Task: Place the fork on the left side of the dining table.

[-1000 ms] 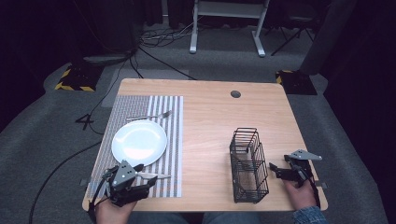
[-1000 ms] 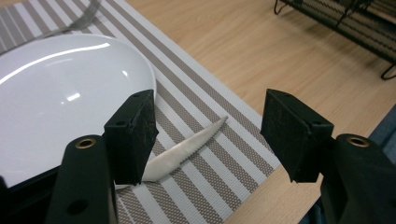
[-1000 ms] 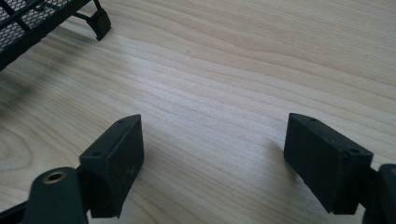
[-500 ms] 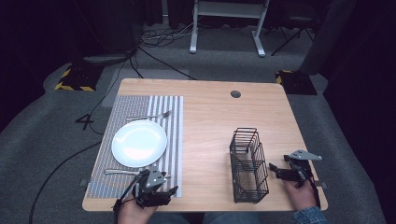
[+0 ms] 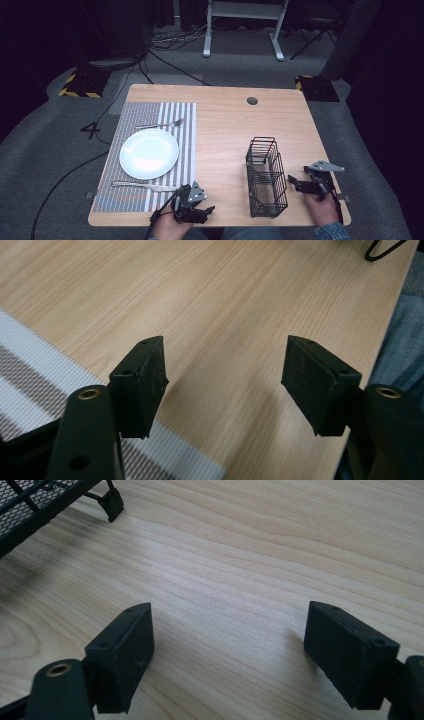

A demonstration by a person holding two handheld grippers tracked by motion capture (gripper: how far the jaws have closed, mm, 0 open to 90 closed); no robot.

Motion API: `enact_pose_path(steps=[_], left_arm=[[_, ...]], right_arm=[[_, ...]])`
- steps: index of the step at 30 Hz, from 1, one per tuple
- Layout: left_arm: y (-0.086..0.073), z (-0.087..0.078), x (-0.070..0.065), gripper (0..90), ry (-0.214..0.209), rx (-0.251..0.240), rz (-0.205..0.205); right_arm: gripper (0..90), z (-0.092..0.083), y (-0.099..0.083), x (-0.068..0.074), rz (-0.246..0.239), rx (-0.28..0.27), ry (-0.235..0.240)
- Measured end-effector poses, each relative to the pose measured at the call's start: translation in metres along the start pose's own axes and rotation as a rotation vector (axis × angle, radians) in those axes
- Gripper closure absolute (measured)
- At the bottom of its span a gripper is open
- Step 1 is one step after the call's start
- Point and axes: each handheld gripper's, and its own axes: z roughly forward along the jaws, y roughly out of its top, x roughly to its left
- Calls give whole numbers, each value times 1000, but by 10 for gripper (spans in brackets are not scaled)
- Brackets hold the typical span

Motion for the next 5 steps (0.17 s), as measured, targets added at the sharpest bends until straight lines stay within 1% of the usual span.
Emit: enact_pose_path(steps=[1, 2, 3, 5], left_arm=[[-1, 3, -1, 335, 16, -5, 15], [-2, 6, -3, 325, 26, -23, 31], [-2, 7, -4, 324, 22, -34, 34], [-1, 8, -4, 315, 23, -30, 33]], right_arm=[[203, 0, 0, 0, -1, 0, -1], [203, 0, 0, 0, 0, 0, 0], [203, 0, 0, 0, -1, 0, 0], [203, 0, 0, 0, 0, 0, 0]])
